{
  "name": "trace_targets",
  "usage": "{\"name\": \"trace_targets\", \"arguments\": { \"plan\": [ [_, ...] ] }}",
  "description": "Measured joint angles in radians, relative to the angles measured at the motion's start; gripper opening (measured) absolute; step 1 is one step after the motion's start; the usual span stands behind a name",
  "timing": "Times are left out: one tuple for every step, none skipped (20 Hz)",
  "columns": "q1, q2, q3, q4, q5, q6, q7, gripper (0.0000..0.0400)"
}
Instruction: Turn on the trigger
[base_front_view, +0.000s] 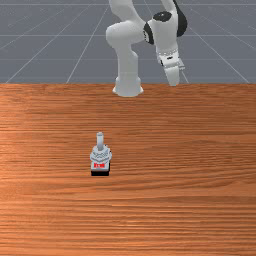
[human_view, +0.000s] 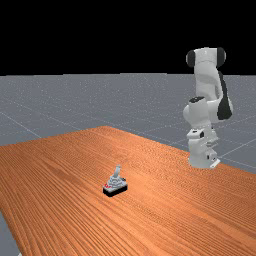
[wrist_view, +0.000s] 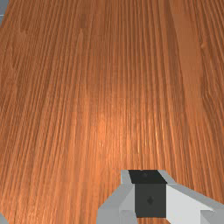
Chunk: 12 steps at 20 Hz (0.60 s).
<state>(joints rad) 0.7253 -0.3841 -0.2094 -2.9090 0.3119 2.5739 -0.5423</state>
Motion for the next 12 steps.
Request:
{"name": "trace_targets", "arguments": {
  "plan": [
    [-0.098, -0.061, -0.056, -0.042, -0.092, -0.026, -0.033, 0.0000],
    [-0.176, -0.101, -0.132, -0.059, -0.150, -0.073, -0.112, 0.0000],
    [-0.229, -0.130, -0.166, -0.083, -0.179, -0.064, -0.145, 0.0000],
    [-0.246, -0.130, -0.272, -0.053, -0.185, -0.145, -0.267, 0.0000],
    [-0.421, -0.144, -0.115, -0.093, -0.352, -0.078, -0.132, 0.0000],
    [-0.507, -0.143, -0.075, -0.097, -0.419, -0.074, -0.052, 0.0000],
    [-0.546, -0.140, -0.110, -0.088, -0.444, -0.080, -0.097, 0.0000],
    [-0.589, -0.131, -0.140, -0.078, -0.463, -0.081, -0.114, 0.0000],
    [-0.595, -0.126, -0.175, -0.066, -0.483, -0.091, -0.196, 0.0000],
    [-0.589, -0.105, -0.178, -0.050, -0.473, -0.084, -0.190, 0.0000],
    [-0.561, -0.073, -0.195, -0.021, -0.465, -0.083, -0.247, 0.0000],
    [-0.533, -0.030, -0.209, 0.016, -0.447, -0.079, -0.288, 0.0000]
  ]
}}
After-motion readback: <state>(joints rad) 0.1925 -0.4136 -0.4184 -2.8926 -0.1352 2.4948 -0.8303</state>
